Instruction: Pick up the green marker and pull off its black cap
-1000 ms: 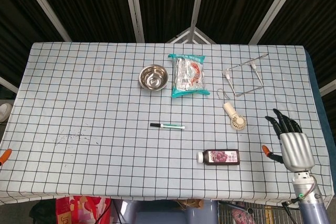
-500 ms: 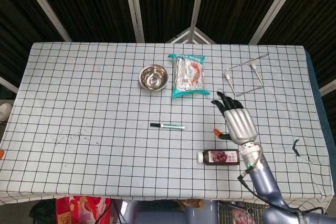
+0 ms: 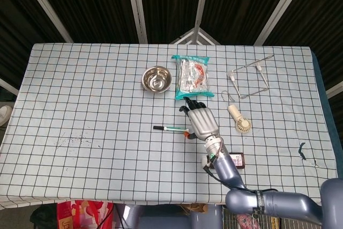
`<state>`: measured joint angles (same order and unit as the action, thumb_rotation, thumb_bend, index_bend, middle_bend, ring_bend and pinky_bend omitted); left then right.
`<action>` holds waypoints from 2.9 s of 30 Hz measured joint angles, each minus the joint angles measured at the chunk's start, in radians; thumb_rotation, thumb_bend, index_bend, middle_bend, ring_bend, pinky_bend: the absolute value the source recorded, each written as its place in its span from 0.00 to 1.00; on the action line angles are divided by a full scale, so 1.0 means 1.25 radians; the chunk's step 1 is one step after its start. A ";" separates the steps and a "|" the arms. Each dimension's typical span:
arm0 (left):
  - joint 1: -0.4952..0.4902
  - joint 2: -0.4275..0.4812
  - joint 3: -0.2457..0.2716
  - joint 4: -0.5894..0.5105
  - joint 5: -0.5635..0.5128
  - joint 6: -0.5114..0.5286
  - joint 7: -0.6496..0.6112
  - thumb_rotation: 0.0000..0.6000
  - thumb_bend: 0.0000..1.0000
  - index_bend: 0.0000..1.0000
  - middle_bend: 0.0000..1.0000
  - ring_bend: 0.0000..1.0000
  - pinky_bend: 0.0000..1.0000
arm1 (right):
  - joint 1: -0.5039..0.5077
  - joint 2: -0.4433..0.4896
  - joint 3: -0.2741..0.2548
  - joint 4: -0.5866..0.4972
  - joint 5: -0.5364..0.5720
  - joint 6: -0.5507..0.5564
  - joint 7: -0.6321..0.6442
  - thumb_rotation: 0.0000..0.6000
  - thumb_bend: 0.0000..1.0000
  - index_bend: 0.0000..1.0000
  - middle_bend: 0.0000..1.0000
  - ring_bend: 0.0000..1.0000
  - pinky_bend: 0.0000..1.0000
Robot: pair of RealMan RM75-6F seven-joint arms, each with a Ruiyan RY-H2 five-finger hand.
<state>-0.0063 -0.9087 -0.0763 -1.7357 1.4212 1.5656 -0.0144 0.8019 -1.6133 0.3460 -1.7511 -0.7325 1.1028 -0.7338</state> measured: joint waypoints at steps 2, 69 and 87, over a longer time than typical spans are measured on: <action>-0.001 -0.002 -0.003 0.000 -0.003 -0.001 0.001 1.00 0.33 0.07 0.00 0.00 0.00 | 0.014 -0.020 -0.004 0.021 0.016 -0.006 0.002 1.00 0.25 0.33 0.08 0.14 0.19; -0.012 0.009 -0.030 -0.024 -0.061 -0.018 0.045 1.00 0.33 0.09 0.00 0.00 0.00 | 0.097 -0.190 -0.070 0.366 0.071 -0.116 0.095 1.00 0.39 0.50 0.08 0.14 0.19; -0.007 -0.034 -0.026 0.007 -0.055 -0.003 0.058 1.00 0.33 0.10 0.00 0.00 0.00 | 0.084 -0.192 -0.079 0.377 0.036 -0.136 0.132 1.00 0.41 0.60 0.08 0.15 0.19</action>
<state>-0.0152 -0.9514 -0.1086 -1.7271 1.3530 1.5614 0.0583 0.9069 -1.8527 0.2475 -1.2799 -0.6871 0.9323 -0.5684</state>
